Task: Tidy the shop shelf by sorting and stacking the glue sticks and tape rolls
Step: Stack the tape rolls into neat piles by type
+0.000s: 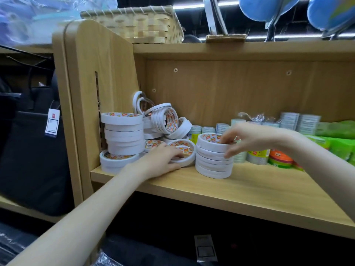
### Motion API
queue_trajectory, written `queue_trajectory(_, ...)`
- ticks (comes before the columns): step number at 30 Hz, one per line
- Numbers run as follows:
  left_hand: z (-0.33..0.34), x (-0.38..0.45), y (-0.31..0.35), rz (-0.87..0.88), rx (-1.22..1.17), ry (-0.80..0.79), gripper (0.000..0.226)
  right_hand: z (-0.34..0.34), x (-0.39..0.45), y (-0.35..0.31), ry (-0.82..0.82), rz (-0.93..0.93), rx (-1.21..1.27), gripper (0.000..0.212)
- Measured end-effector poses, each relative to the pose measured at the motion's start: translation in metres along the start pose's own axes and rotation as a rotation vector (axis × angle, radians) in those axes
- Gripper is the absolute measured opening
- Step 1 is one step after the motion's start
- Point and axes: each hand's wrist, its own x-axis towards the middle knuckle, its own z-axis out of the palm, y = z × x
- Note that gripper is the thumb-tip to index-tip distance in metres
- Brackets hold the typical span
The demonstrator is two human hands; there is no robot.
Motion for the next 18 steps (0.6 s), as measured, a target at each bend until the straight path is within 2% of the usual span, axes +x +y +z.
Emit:
queue_trajectory(3, -0.004, -0.004, -0.003, 0.003, -0.077, 0.060, 0.027, -0.003, 0.004, 0.004, -0.029, 0.041, -0.071, 0.009)
queue_trajectory(6, -0.011, -0.012, -0.006, -0.005, -0.124, 0.040, 0.025, -0.010, 0.006, 0.007, -0.092, 0.062, -0.100, 0.013)
queue_trajectory(9, -0.017, -0.020, -0.009, 0.023, -0.135, -0.042, 0.043, -0.022, 0.002, 0.002, 0.008, 0.033, -0.039, 0.004)
queue_trajectory(10, -0.019, -0.022, -0.011, 0.014, -0.217, -0.051, 0.038, -0.025, 0.003, -0.002, 0.054, 0.012, -0.008, 0.011)
queue_trajectory(12, -0.026, -0.027, -0.011, 0.000, -0.408, 0.002, 0.023, -0.027, 0.008, -0.009, 0.139, -0.043, 0.050, 0.008)
queue_trajectory(15, -0.029, -0.039, -0.017, -0.041, -0.556, 0.186, 0.039, -0.020, 0.025, -0.025, 0.243, -0.129, -0.001, 0.016)
queue_trajectory(18, -0.018, -0.056, -0.020, -0.140, -0.619, 0.146, 0.084, -0.005, 0.044, -0.046, 0.184, -0.220, -0.087, 0.014)
